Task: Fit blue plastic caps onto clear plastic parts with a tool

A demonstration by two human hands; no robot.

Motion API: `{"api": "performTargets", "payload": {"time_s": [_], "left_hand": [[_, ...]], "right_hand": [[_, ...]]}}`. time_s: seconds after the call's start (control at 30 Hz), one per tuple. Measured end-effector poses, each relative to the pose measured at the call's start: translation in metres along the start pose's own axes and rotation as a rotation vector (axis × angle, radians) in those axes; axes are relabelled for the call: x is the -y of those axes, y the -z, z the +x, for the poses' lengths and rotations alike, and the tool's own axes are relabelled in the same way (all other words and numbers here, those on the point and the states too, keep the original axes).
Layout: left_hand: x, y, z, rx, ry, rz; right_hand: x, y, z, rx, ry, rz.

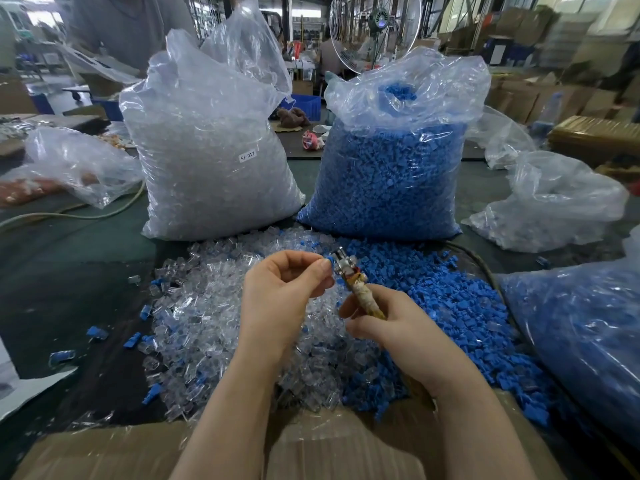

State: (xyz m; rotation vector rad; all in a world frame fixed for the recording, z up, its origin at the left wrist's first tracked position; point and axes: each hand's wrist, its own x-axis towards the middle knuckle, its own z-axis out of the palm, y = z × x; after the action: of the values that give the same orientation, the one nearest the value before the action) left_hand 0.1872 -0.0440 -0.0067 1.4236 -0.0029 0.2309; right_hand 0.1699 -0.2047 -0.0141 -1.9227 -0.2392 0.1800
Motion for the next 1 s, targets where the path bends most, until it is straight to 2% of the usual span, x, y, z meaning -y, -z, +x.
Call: {"api": "performTargets", "payload": {"time_s": [0.27, 0.5, 1.0], "left_hand": [[-0.0035, 0.0034, 0.0005, 0.025, 0.036, -0.079], [-0.0031, 0.0042, 0.0005, 0.045, 0.024, -0.068], [0.0024, 0.0063, 0.0036, 0.013, 0.049, -0.041]], "right_hand": [[0.0004, -0.0006, -0.0009, 0.070, -0.010, -0.008], [-0.0006, -0.0037, 0.0003, 0.027, -0.008, -0.055], [0.0027, -0.0057, 0.0006, 0.049, -0.047, -0.080]]}}
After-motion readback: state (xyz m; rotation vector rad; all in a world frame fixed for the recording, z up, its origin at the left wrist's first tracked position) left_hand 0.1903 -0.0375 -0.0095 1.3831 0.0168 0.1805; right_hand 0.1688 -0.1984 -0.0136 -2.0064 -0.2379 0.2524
